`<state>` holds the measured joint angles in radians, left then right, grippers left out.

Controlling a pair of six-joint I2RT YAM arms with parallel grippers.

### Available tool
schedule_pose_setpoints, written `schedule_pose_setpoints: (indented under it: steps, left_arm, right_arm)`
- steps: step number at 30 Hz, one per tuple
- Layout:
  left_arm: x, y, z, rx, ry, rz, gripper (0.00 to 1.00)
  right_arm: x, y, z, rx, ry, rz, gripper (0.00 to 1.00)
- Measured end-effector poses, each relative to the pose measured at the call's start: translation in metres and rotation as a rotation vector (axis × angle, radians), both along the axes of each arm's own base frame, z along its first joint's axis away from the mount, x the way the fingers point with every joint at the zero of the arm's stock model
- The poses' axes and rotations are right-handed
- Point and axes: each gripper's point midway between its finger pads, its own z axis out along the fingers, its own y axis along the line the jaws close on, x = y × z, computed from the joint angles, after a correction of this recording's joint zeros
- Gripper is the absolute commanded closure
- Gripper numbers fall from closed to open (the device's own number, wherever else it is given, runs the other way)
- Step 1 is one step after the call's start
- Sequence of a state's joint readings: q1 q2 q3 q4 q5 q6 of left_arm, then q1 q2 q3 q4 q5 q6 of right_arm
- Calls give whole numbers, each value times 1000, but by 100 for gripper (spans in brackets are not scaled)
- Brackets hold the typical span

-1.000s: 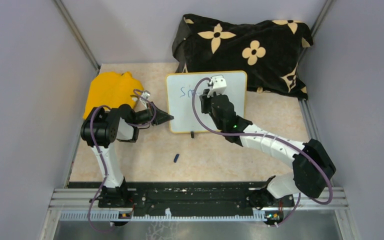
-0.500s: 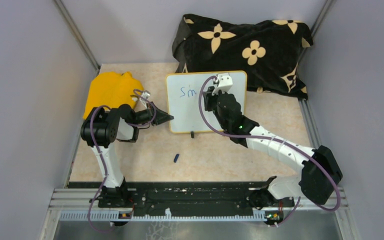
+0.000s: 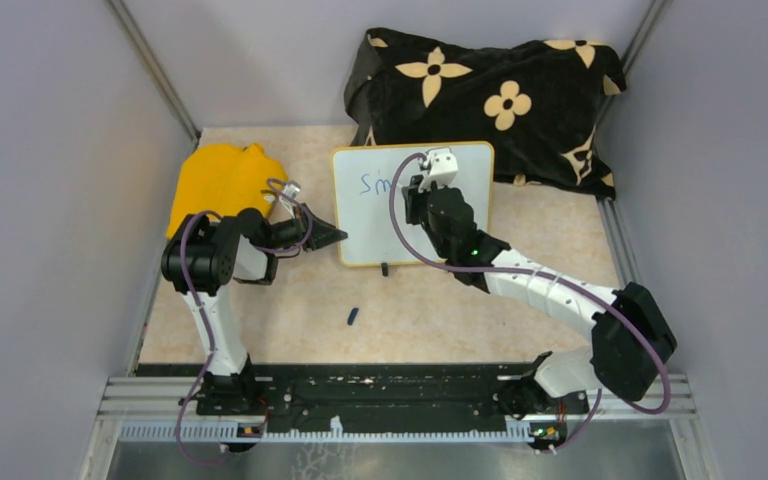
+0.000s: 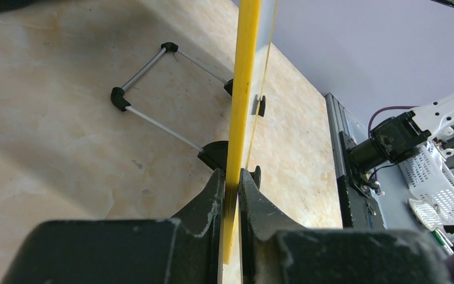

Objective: Write a sentence on the whiteboard

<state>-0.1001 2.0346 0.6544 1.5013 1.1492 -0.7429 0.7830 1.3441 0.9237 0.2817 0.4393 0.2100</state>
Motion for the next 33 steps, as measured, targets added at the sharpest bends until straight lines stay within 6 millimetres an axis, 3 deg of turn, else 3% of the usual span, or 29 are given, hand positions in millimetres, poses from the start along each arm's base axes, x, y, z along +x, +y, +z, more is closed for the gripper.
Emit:
schedule_pose_setpoints:
  steps: [8,33]
  left_arm:
    - [0,0,0,0,0,0,100]
    - [0,0,0,0,0,0,100]
  right_arm:
    - [3,3,-7,-9,9,-1,100]
    - [8,5,-4,2,-3,-12,100]
